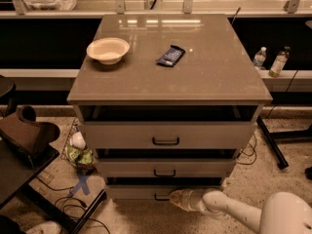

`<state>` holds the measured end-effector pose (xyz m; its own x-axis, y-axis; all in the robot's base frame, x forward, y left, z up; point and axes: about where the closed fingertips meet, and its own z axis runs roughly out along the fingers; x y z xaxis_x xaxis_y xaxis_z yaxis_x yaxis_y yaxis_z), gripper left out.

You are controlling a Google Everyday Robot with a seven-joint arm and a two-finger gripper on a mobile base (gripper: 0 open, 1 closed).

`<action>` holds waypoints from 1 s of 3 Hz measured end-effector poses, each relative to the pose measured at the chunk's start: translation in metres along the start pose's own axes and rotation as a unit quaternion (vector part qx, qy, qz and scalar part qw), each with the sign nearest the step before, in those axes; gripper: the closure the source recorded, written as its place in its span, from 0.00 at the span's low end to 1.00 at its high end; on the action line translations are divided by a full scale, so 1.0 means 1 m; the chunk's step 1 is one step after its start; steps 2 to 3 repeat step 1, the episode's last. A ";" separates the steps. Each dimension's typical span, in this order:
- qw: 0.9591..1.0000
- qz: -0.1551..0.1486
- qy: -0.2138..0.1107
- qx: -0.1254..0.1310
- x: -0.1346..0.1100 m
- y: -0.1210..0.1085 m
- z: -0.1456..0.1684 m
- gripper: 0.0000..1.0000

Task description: Close bottom drawer

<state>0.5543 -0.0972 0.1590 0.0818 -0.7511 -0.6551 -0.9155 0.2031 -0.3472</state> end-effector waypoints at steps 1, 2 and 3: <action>1.000 0.000 0.000 0.000 0.000 0.000 0.000 1.00; 1.000 0.000 0.000 0.000 0.000 0.000 0.000 1.00; 1.000 0.000 0.000 0.000 0.000 0.000 0.000 1.00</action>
Offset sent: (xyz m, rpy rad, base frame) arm 0.0000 0.0000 0.0000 0.0000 0.0000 0.0000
